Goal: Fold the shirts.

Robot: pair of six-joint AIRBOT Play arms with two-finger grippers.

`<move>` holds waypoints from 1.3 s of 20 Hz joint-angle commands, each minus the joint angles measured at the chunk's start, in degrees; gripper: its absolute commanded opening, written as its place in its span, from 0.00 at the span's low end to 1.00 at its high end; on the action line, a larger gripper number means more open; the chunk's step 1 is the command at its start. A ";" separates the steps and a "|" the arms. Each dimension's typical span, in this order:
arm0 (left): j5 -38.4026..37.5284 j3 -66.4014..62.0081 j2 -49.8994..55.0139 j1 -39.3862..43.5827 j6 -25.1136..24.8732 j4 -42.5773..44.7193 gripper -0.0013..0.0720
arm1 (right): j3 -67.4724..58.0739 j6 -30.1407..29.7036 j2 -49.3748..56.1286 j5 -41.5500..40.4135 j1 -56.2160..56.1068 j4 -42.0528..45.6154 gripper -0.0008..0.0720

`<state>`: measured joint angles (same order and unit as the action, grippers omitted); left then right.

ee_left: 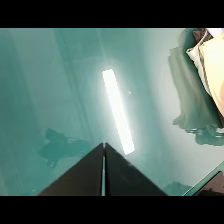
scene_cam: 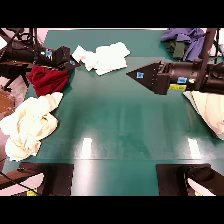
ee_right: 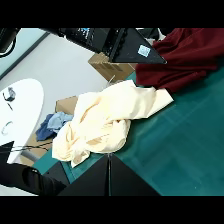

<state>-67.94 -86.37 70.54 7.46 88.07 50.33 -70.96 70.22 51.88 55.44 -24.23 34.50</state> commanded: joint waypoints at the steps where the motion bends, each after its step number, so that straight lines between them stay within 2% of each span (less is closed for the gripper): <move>1: 0.00 -0.04 0.00 0.00 0.00 0.00 0.05 | -0.02 0.02 -0.02 0.00 0.02 -0.02 0.05; 12: 0.00 -0.04 0.00 0.00 0.00 0.00 0.05 | -0.02 0.50 0.00 -0.35 0.02 -0.90 0.05; 14: 0.52 -0.04 0.00 0.00 0.00 -0.20 0.05 | 0.00 0.44 0.00 -3.93 -0.02 -4.74 0.05; 17: 9.40 -0.04 0.09 0.00 2.36 -0.63 0.05 | -0.02 0.44 0.00 -12.48 -0.02 -6.49 0.05; 19: 8.85 0.13 0.13 0.00 4.09 -1.07 0.05 | -0.02 0.44 0.04 -18.47 -0.37 -7.56 0.05; 20: 6.45 0.13 0.17 0.00 2.97 -1.09 0.05 | -0.02 0.39 0.04 -19.06 -0.44 -7.43 0.05; 21: 2.03 0.13 0.17 0.00 -0.15 -0.52 0.05 | 0.00 0.20 0.17 -18.38 -0.46 -7.41 0.05; 22: -3.41 0.13 0.17 0.00 0.04 4.66 0.05 | 0.00 0.20 0.48 -17.07 -0.46 -7.39 0.05; 24: -11.17 1.16 0.15 0.00 6.34 24.68 0.05 | 0.00 0.20 1.99 -15.58 -0.46 -7.39 0.05; 26: -17.66 4.81 0.07 0.00 8.04 40.37 0.05 | -0.02 0.26 3.82 -15.82 -0.48 -9.75 0.05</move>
<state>-74.67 -84.42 70.67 7.44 92.60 68.47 -70.96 70.52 53.89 39.99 -24.62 26.94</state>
